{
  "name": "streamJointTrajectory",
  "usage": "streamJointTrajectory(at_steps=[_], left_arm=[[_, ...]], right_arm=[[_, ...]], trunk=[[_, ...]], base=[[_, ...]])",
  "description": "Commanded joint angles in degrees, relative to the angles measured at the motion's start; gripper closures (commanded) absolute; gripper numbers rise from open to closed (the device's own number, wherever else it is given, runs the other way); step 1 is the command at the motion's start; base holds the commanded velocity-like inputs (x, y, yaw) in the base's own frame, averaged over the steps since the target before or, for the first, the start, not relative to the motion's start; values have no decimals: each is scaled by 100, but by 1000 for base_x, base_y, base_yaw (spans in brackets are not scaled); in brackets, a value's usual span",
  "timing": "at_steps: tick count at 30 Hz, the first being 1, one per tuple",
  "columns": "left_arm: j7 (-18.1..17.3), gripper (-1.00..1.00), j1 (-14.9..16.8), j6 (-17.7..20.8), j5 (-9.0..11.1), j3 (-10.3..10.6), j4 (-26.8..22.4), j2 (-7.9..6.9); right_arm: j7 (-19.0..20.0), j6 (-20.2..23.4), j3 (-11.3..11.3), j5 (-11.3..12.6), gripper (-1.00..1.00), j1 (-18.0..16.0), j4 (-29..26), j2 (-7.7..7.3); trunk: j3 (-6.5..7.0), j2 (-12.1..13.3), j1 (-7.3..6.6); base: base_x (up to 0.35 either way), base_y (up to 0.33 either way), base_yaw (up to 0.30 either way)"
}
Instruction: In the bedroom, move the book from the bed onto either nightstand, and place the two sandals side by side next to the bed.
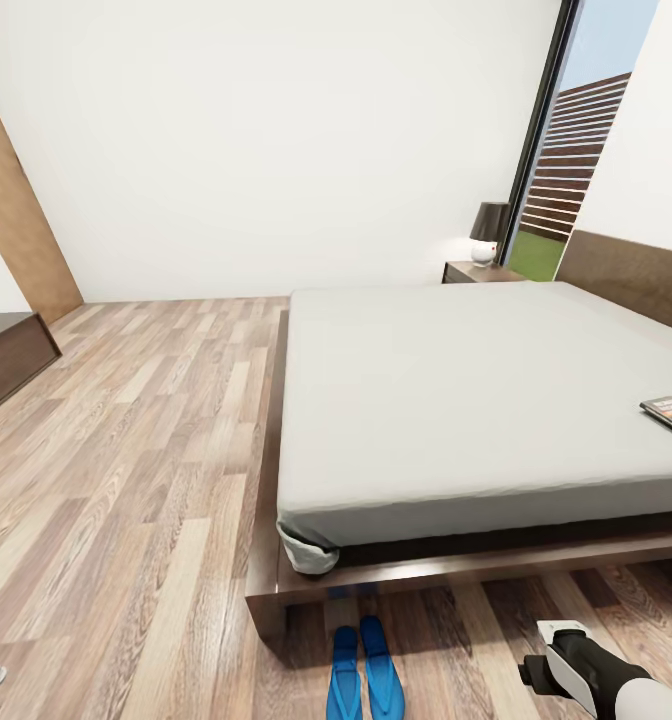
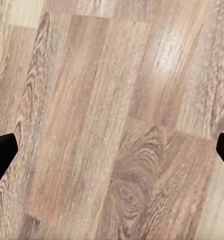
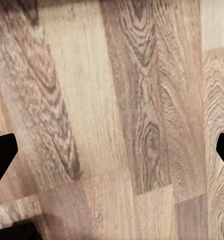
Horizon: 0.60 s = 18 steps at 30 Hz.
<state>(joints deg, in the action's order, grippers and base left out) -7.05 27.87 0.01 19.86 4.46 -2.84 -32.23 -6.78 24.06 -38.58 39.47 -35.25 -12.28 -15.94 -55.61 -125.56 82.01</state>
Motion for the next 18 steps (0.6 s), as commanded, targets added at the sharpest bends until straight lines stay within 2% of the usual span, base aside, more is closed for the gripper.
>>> streamJointTrajectory(at_steps=[1,16,18], left_arm=[[-20,-100,2,0,59,47,3,-3],[-17,-100,-1,-1,59,47,3,3],[-16,-100,-1,-1,57,47,3,4]], right_arm=[[-43,29,-44,61,-100,1,-20,-6],[-43,29,-44,57,-100,26,-23,0],[-43,29,-45,57,-100,26,-22,1]], trunk=[[-5,-2,-1],[-5,-2,-1],[31,78,-45]], base=[[0,0,0],[0,0,0],[0,0,0]])
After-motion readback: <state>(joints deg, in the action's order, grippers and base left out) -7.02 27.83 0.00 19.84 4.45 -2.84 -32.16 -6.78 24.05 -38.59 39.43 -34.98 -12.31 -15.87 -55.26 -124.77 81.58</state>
